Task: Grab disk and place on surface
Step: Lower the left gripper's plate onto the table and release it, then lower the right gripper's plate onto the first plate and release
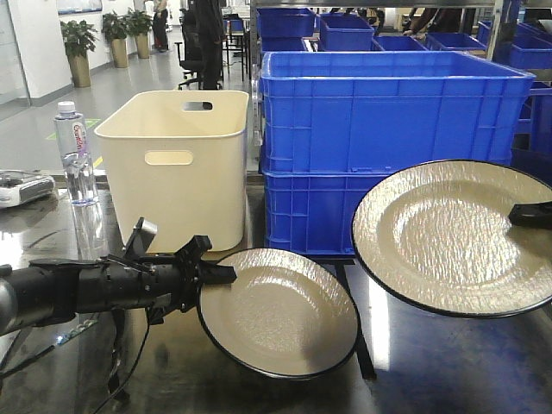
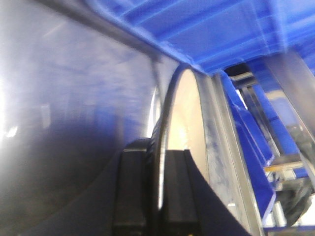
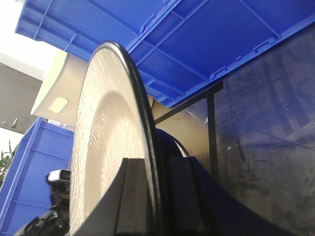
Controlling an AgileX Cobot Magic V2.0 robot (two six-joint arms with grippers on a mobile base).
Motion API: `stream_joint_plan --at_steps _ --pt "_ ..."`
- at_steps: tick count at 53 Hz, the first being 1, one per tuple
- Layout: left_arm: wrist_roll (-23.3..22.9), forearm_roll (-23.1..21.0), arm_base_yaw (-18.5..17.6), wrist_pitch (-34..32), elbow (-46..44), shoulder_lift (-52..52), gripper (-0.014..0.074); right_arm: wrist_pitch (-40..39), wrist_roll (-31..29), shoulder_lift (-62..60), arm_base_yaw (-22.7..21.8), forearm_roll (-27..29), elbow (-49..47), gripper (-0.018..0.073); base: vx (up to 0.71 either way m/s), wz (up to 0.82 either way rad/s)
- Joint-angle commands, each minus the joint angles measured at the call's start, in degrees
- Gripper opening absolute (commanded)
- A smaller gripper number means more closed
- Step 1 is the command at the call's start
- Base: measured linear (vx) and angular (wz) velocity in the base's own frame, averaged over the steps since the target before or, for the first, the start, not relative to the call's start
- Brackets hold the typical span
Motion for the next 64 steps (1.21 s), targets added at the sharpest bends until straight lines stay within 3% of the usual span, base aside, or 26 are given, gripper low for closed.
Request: stream_joint_plan --at_steps 1,8,18,24,29,36,46,52,59,64 --pt "-1.09 -5.84 -0.42 2.62 -2.44 -3.29 0.0055 -0.09 0.2 -2.32 -0.19 8.48 -1.78 -0.0009 0.0 0.0" --pt "-0.3 -5.36 -0.42 2.76 -2.44 -3.23 0.0158 0.2 0.2 -2.32 -0.19 9.05 -1.78 -0.0009 0.0 0.0" --pt "2.56 -3.57 -0.36 3.37 -2.44 -3.23 0.0371 0.2 0.2 -2.32 -0.14 9.06 -1.78 -0.0009 0.0 0.0" --pt "7.08 0.01 -0.36 3.5 -2.44 -3.23 0.0512 0.14 0.2 -2.32 -0.14 9.06 -1.78 -0.0009 0.0 0.0" --pt "12.2 3.86 -0.36 3.43 -3.03 -3.23 0.0575 0.14 0.15 -2.32 -0.14 9.06 -1.78 -0.0009 0.0 0.0" --pt "16.56 10.89 -0.31 2.78 -4.31 -3.58 0.0595 0.19 0.15 -2.32 -0.14 9.06 -1.78 -0.0009 0.0 0.0" --pt "16.56 22.31 1.22 3.13 -6.77 -4.76 0.0591 -0.23 -1.82 -2.32 1.98 8.41 -1.78 -0.0009 0.0 0.0" --pt "16.27 24.75 3.51 4.27 -7.02 -7.47 0.0591 -1.39 -5.4 -2.32 4.94 8.41 -1.78 -0.0009 0.0 0.0" --pt "15.85 24.57 6.82 6.23 -7.02 -11.2 0.058 -5.49 -6.47 -2.31 9.06 8.41 -1.78 -0.0009 0.0 0.0" --pt "15.14 24.57 9.26 8.47 -7.02 -14.89 0.0524 -9.79 -6.47 -1.71 12.64 8.47 -1.78 -0.0009 0.0 0.0"
